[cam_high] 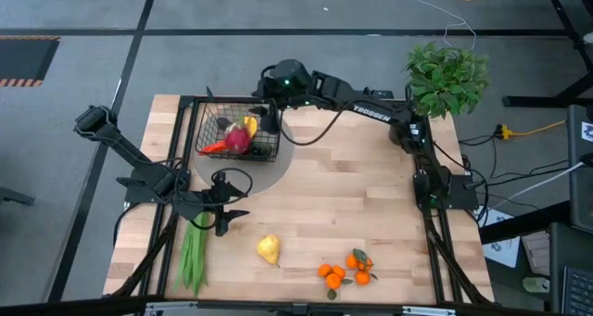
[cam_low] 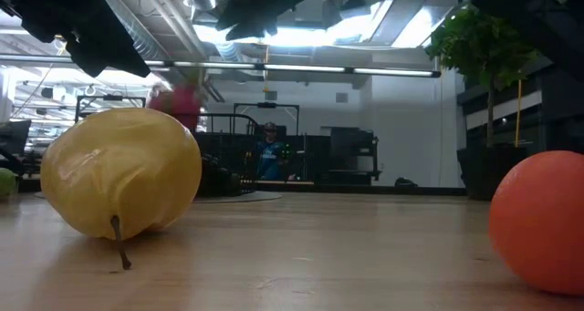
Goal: Build produce basket
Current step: Put the pink dragon fruit into the black wire basket, then put the orange tangerine into the black wire basket
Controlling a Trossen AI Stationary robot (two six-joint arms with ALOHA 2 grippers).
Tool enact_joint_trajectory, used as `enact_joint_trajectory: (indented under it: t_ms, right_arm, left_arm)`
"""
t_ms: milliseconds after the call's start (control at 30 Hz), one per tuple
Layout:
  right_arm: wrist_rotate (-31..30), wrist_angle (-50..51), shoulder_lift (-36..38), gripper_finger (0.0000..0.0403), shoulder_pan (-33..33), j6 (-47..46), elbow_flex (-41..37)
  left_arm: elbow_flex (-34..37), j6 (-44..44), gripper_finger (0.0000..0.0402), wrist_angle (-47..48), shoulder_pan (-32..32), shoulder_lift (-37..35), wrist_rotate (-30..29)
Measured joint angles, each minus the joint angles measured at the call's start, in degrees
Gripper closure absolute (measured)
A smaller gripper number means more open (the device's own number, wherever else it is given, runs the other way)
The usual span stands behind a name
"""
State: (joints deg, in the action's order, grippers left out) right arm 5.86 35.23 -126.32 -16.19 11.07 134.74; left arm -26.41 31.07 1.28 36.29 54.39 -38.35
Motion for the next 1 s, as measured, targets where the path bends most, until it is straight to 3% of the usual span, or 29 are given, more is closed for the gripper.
enact_joint_trajectory:
  t_ms: [133,400,600,833,1000]
  right_arm:
    - [-2.3,-0.8,0.0,0.0148,-0.4,-0.4,0.0]
    - [-3.2,5.4,0.9,0.0142,-0.4,-2.0,0.2]
    - [-3.3,22.2,3.0,0.0141,-0.4,-4.2,0.1]
    - [0.9,55.0,6.9,0.0141,0.7,-8.3,0.2]
    - [7.3,53.5,12.3,0.0141,4.7,-10.8,-7.9]
  left_arm:
    - [0.0,0.0,0.0159,0.0,0.0,0.0,0.0]
    - [0.0,0.0,0.0159,0.0,0.0,0.0,0.0]
    - [0.0,0.1,0.0159,0.0,0.0,0.0,0.0]
    - [0.0,0.2,0.0159,0.0,0.0,0.0,0.0]
    - [0.0,0.3,0.0159,-0.1,0.0,0.0,0.1]
